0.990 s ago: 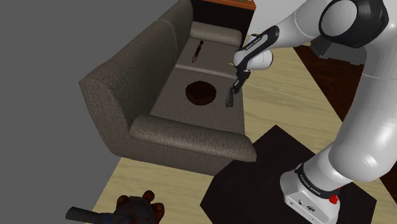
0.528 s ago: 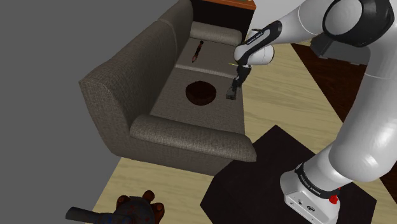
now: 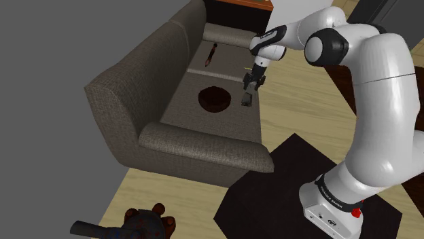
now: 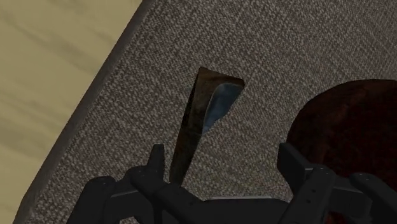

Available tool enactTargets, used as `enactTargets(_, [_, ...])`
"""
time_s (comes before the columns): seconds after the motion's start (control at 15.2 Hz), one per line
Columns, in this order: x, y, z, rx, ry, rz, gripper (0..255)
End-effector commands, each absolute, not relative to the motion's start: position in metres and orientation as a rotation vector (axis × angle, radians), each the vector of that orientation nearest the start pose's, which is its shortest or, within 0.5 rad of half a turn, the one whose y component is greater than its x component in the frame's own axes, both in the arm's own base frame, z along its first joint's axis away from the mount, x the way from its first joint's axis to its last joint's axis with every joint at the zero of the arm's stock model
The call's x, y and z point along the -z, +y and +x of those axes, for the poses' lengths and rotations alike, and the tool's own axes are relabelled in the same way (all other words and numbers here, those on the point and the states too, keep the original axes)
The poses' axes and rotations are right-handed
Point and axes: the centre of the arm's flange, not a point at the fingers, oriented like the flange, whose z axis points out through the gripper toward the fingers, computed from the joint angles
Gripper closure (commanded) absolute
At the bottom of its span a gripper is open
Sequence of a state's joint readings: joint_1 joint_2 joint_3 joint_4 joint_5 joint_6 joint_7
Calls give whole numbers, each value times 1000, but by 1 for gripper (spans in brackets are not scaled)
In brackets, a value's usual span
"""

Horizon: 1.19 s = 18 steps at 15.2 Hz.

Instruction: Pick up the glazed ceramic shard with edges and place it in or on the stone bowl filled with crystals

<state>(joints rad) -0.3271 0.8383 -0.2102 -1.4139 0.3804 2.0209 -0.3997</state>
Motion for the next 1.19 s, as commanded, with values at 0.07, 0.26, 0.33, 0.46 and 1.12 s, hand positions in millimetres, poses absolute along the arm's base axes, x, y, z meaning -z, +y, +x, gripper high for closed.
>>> enactTargets(0.07, [-161, -365, 642, -225, 669, -2716, 0])
enactTargets(0.26, [-142, -384, 645, -250, 778, -2641, 0])
enactTargets(0.33, [-137, -382, 644, -250, 778, -2641, 0])
enactTargets(0.46, [-128, -378, 644, -250, 778, -2641, 0])
enactTargets(1.12, [-111, -370, 642, -250, 778, -2641, 0])
